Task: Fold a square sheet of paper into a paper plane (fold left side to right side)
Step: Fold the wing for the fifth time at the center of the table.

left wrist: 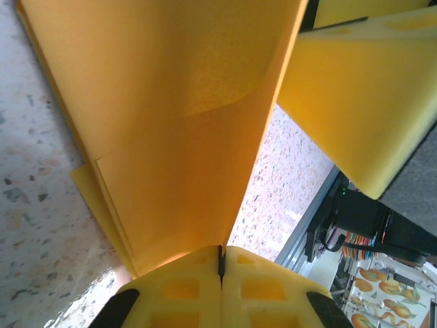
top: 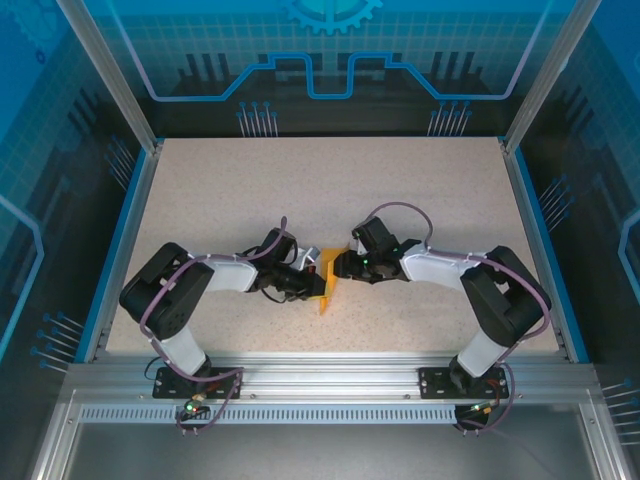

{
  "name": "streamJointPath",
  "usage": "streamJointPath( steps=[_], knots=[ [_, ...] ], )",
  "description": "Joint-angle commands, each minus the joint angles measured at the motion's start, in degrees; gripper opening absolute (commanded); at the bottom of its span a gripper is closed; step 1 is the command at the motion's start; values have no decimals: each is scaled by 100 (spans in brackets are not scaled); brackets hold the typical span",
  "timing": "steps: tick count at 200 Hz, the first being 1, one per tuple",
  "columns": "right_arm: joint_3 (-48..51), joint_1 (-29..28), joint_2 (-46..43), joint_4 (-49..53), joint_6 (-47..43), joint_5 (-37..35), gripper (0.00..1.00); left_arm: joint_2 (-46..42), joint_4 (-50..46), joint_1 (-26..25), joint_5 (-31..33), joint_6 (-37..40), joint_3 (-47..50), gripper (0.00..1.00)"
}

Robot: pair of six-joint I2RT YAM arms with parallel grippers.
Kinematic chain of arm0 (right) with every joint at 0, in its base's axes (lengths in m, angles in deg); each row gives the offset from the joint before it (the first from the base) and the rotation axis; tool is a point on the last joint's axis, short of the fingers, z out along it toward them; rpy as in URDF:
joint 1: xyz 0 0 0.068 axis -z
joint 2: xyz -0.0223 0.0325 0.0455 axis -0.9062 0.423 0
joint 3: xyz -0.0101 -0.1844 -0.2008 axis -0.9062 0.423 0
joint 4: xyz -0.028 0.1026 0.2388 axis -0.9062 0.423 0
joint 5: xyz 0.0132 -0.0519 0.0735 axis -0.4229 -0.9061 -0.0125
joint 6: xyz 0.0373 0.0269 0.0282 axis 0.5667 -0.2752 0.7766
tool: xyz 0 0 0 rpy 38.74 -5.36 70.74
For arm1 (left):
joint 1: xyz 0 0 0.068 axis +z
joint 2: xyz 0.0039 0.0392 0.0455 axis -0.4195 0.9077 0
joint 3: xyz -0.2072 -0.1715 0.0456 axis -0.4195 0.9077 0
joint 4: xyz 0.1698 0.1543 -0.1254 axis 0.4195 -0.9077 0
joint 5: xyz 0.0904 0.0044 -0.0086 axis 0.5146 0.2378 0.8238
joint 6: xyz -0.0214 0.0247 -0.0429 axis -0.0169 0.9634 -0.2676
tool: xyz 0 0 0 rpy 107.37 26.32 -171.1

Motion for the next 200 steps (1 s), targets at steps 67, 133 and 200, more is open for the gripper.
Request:
streamJointPath(
  steps=[67,133,200],
  knots=[
    [-161,-77,341,-22,176,28,51,198,274,121,-141,-211,132,0],
    [-341,-101,376,-162,185,49,51,211,298,125,-150,-236,134,0],
    [-520,-137,619,49,225,21,50,202,316,125,-132,-254,141,0]
  ],
)
